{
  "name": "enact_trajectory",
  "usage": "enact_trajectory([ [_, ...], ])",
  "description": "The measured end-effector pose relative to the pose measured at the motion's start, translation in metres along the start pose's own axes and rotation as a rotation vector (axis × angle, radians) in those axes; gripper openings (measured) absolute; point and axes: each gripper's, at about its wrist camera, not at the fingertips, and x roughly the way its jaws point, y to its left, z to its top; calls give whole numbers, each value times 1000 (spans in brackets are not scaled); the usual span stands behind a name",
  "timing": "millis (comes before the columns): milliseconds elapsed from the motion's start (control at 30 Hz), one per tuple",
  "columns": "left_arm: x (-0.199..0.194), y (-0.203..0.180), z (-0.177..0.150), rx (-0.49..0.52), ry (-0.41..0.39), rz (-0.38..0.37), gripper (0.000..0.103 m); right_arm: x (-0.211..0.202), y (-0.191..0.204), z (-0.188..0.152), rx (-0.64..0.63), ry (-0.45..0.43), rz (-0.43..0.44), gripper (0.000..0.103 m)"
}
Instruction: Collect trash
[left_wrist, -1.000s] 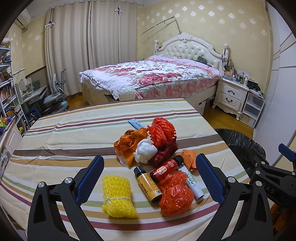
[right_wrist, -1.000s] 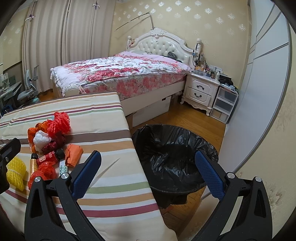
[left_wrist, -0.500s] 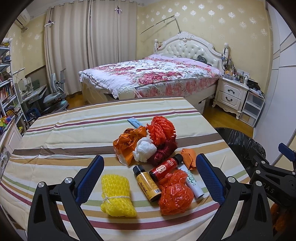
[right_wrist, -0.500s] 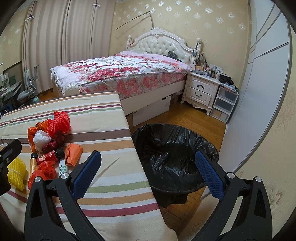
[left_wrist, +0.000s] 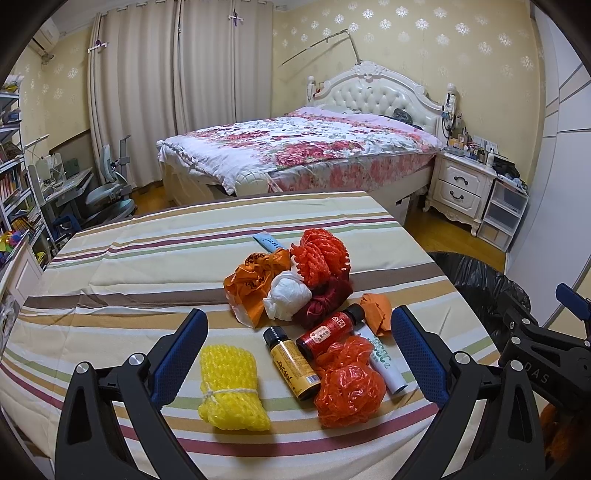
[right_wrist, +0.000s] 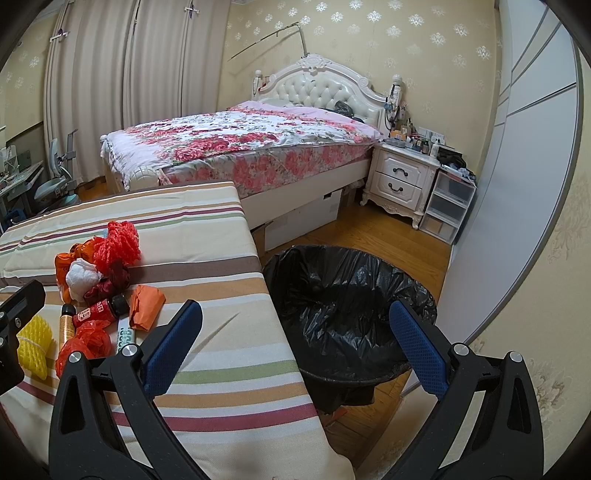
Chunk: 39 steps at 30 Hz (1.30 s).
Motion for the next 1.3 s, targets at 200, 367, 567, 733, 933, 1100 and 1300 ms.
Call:
enact_trajectory([
  [200, 0, 0, 0, 0, 1, 1, 97, 0, 0, 0, 0, 1, 0, 99],
  [367, 0, -1, -1, 0, 3, -1, 97, 0, 0, -1, 1, 4, 2, 99],
  [567, 2, -3, -11, -3, 12, 6, 97, 3, 5, -6, 0, 18, 11, 99],
  [733, 1, 0, -22, -4, 35, 20, 96, 4, 11, -9, -11, 31, 24, 97],
  [933, -4, 10, -28, 3, 54, 40, 95, 7, 15, -12, -14, 56, 47, 84],
  [1100, -3, 17, -33, 6, 94, 49, 75, 7, 21, -12, -19, 65, 59, 84],
  [1300, -2, 35, -28, -6, 126, 45, 75, 5, 28, -13, -26, 71, 79, 81],
])
